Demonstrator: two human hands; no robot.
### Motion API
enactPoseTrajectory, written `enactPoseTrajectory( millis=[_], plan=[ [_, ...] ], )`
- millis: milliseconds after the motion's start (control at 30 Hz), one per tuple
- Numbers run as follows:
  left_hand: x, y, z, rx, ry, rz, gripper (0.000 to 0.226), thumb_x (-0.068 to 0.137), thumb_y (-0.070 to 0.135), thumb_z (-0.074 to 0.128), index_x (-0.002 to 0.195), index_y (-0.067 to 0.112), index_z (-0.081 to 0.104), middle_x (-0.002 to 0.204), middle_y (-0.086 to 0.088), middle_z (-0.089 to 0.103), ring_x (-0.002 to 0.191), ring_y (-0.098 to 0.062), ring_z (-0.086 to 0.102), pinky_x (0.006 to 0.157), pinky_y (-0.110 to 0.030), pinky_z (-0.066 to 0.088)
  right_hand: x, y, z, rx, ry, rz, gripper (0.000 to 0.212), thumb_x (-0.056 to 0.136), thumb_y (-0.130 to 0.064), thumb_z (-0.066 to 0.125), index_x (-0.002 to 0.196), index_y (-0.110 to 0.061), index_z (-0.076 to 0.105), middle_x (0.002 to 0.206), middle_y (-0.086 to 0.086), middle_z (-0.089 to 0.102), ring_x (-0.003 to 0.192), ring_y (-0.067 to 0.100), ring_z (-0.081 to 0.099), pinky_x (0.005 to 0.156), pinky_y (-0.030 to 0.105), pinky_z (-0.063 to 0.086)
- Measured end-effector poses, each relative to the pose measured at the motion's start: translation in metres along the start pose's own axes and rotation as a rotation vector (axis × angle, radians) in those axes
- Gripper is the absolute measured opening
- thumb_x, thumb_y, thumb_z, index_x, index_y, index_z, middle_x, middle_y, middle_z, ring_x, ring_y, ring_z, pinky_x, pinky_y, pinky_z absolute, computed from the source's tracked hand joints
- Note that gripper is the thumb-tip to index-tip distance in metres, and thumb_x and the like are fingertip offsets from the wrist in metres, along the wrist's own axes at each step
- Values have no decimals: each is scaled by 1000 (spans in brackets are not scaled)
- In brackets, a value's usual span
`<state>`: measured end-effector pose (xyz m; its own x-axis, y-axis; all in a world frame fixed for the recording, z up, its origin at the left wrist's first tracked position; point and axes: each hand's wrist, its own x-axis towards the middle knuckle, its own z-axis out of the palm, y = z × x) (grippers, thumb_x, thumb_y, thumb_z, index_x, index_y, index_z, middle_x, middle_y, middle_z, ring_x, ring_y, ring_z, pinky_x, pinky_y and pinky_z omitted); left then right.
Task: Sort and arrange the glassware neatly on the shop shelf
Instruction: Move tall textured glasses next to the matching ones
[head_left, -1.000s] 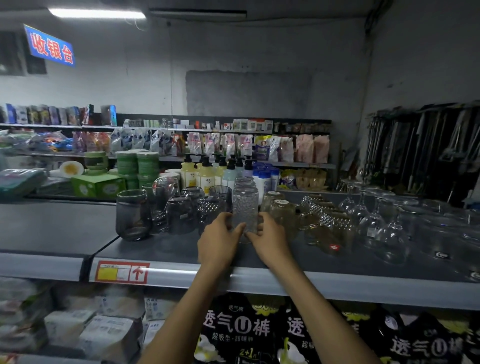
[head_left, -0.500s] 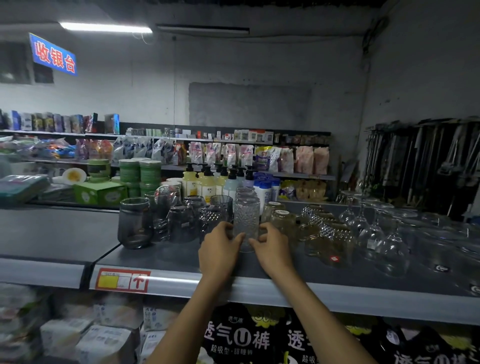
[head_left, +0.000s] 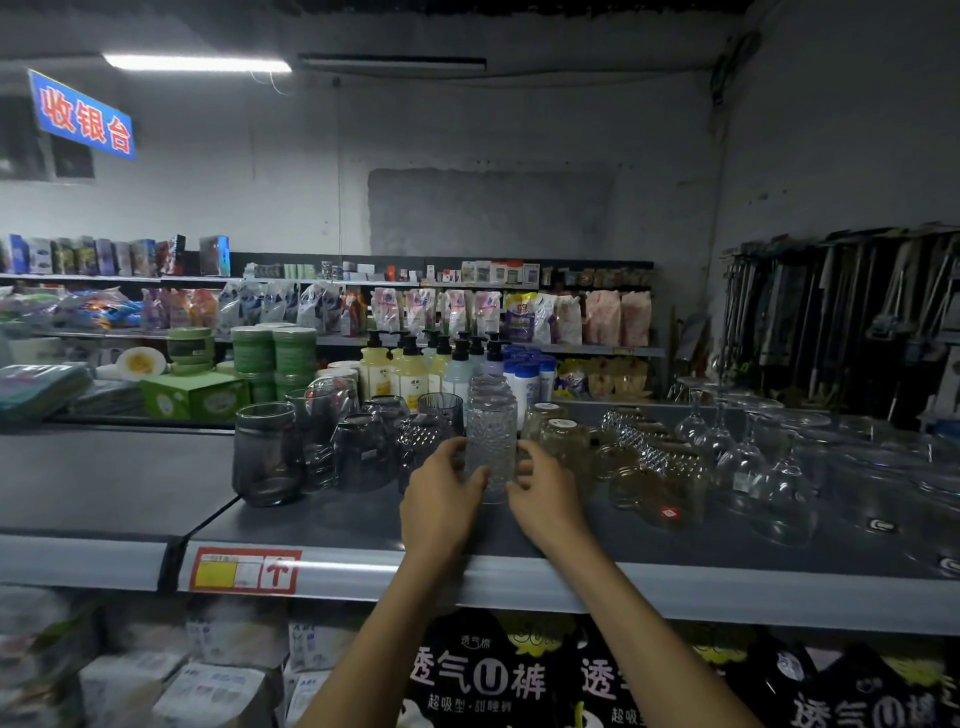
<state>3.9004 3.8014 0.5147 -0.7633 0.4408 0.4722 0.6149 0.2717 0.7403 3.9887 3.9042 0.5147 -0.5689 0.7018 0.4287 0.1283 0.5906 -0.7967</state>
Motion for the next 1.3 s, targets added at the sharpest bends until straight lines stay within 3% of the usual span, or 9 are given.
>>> enactPoseTrajectory(
  millis=[100, 333, 567, 633, 767, 900, 1067, 1300],
  plan=[
    [-1, 1, -1, 1, 3, 22, 51, 88, 53, 69, 136, 36, 60, 120, 12, 74, 109, -15, 70, 94, -43, 57, 3, 1, 2, 33, -7, 13, 55, 95, 2, 63, 146, -15, 51, 114, 3, 67, 99, 16, 66, 75, 16, 49],
    [0, 0, -3, 6, -33, 30, 54, 92, 45, 69, 143, 32, 55, 127, 7, 72, 114, -18, 68, 96, -45, 57, 5, 5, 3, 2, -26, 21, 56, 94, 7, 60, 145, -14, 51, 108, 1, 65, 96, 14, 65, 69, 10, 46],
    [-2, 6, -6, -49, -38, 9, 56, 93, 51, 66, 143, 28, 56, 129, 6, 70, 117, -18, 66, 98, -43, 54, 7, 2, 1, 61, -23, 48, 53, 98, -3, 63, 148, -13, 47, 101, -8, 60, 86, 7, 59, 64, 10, 42],
    [2, 12, -6, -77, -37, 7, 60, 89, 54, 68, 141, 27, 57, 127, 3, 71, 114, -19, 68, 96, -42, 56, 9, 4, 3, 78, -56, 78, 54, 99, -2, 61, 149, -13, 45, 98, -13, 57, 92, 10, 61, 69, 15, 46],
    [12, 21, -3, -77, -42, -4, 62, 88, 52, 73, 140, 23, 56, 124, -2, 72, 111, -24, 69, 89, -35, 55, 18, 12, 9, 80, -97, 91, 56, 97, 2, 56, 150, -14, 46, 133, 10, 63, 120, 23, 62, 90, 29, 51],
    [13, 18, 4, -112, -42, -17, 61, 89, 44, 77, 141, 21, 55, 126, -6, 72, 114, -26, 68, 90, -33, 53, 21, 18, 13, 91, -91, 82, 61, 94, 5, 56, 151, -14, 45, 138, 11, 61, 127, 26, 60, 100, 37, 53],
    [8, 14, 5, -161, 6, 6, 60, 90, 37, 77, 142, 21, 55, 127, -5, 71, 117, -21, 66, 85, -22, 43, 24, 25, 10, 96, -81, 107, 55, 95, 6, 57, 147, -12, 49, 127, 12, 66, 111, 21, 65, 75, 17, 47],
    [7, 14, 4, -187, 5, 17, 59, 91, 35, 77, 144, 21, 55, 123, -2, 73, 111, -15, 68, 82, -18, 43, 24, 27, 14, 45, -79, 85, 58, 94, 5, 58, 147, -14, 46, 122, 9, 64, 104, 17, 65, 82, 22, 51]
  ],
)
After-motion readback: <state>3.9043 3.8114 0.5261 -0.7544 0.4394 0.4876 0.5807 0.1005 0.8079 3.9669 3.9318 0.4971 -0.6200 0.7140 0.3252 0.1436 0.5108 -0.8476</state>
